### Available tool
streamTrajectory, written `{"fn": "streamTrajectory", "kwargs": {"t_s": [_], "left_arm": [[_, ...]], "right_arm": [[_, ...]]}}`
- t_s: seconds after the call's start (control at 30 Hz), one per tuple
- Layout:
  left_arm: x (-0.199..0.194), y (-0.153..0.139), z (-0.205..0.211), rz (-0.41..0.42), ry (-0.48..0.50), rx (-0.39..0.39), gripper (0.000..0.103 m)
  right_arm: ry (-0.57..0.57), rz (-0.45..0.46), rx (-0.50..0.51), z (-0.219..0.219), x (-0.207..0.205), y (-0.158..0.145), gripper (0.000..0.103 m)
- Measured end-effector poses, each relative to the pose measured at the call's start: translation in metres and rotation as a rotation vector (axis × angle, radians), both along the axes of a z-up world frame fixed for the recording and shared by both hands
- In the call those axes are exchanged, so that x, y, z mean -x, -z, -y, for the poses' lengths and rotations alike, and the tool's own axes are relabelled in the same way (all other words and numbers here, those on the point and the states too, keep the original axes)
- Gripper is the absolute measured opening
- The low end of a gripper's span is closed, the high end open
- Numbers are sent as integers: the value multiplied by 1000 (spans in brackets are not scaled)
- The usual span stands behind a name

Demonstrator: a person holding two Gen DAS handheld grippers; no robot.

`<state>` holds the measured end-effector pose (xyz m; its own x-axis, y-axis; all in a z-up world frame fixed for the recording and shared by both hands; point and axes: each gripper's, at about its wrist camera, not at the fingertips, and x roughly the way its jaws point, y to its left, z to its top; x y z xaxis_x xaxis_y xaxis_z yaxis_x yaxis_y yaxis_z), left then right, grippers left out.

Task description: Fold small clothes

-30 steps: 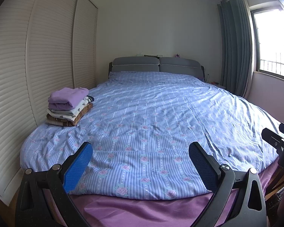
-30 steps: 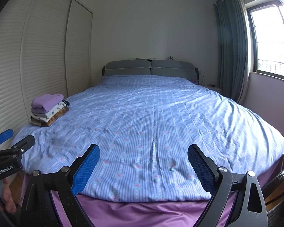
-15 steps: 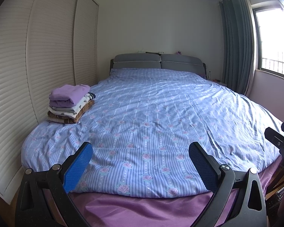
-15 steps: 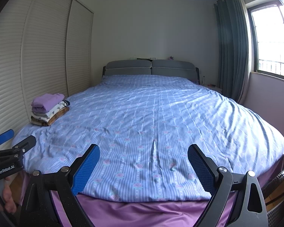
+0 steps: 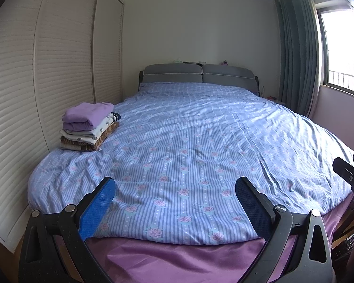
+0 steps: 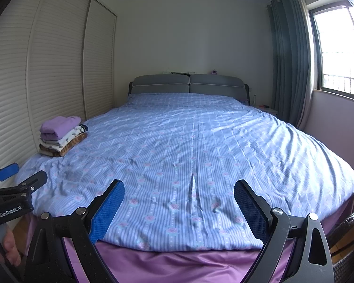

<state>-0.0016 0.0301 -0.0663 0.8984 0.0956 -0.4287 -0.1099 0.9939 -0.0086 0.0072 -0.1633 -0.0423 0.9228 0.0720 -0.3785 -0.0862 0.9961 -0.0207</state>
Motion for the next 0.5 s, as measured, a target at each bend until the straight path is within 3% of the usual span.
{"fn": "streamTrajectory", "kwargs": {"t_s": [0.5], "left_arm": [[-4,1,-2,-20,7,5,103]], "right_arm": [[-4,-3,0,-1,1,1,95]]}}
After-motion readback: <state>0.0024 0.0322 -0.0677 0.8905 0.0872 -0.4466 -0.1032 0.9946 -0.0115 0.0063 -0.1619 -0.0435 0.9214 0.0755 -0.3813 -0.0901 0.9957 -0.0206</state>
